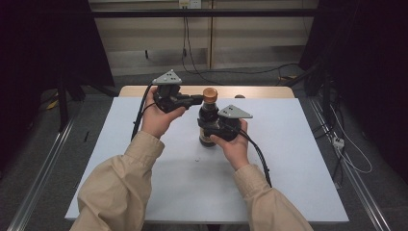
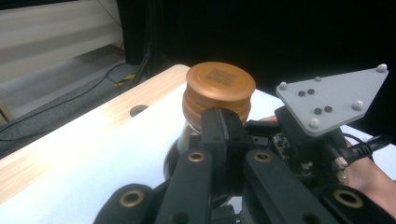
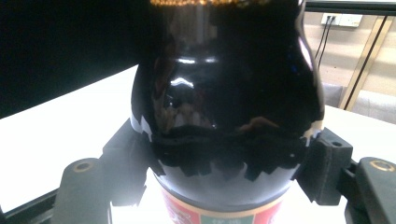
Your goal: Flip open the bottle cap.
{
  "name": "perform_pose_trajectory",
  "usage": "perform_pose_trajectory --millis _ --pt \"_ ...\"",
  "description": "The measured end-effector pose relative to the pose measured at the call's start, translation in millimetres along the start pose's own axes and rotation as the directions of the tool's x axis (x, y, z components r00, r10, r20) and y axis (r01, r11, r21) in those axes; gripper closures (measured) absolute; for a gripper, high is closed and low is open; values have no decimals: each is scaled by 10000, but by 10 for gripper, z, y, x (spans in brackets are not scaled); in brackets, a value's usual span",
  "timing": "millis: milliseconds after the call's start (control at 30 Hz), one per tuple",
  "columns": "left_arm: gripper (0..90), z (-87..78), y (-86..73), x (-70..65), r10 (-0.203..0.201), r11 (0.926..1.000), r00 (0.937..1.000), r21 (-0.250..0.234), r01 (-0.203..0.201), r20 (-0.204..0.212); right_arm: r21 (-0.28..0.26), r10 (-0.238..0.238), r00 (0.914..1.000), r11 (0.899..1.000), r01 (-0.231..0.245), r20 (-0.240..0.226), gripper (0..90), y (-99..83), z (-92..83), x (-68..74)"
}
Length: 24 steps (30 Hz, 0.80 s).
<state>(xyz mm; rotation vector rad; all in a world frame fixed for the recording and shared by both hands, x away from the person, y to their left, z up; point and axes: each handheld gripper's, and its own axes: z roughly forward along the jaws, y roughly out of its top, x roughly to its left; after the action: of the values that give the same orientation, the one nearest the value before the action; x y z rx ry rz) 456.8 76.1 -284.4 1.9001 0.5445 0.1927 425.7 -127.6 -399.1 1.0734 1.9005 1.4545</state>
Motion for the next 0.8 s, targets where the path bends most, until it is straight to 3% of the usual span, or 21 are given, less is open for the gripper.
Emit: perform_pose_trajectory --millis 300,467,567,633,800 --pt "900 4 46 15 -13 9998 10000 190 13 10 12 48 10000 10000 -48 -5 294 -5 1 -2" --pt "900 0 100 10 245 9984 9997 509 -245 7 114 -51 10000 9999 52 -63 303 -1 -5 -8" --pt "900 8 114 6 188 9982 9998 574 -184 -63 96 -100 9999 9999 100 -36 308 -6 6 -9" --pt "900 23 122 -14 453 9974 9989 567 -443 -156 163 -70 10000 9998 71 -37 310 -6 2 -17" --pt "900 38 138 -32 385 9975 9988 609 -366 -292 179 -168 9999 9997 168 -31 317 -18 -1 -36"
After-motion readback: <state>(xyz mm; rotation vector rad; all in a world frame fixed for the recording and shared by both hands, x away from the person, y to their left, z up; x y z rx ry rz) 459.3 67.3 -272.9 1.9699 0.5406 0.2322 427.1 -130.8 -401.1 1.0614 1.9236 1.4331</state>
